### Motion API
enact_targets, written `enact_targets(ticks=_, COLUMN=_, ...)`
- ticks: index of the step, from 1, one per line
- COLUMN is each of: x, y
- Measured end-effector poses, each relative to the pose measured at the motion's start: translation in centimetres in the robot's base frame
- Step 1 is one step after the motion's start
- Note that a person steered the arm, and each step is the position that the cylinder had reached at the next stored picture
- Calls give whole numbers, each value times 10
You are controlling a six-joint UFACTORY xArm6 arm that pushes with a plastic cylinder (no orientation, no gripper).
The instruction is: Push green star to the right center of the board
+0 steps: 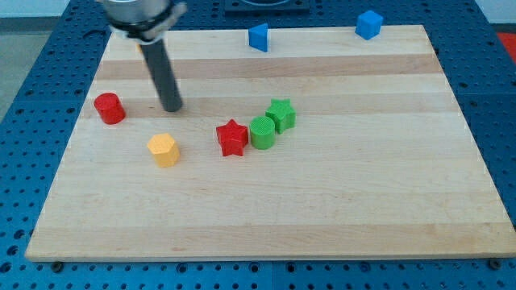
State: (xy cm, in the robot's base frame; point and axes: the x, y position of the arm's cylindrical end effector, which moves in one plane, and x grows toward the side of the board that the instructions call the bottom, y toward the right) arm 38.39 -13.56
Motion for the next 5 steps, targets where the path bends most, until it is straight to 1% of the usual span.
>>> enact_targets(ticks=2, x=34, y=54)
enact_targets(ticks=3, x=36, y=102)
enact_targets(ticks=5, x=36, y=233)
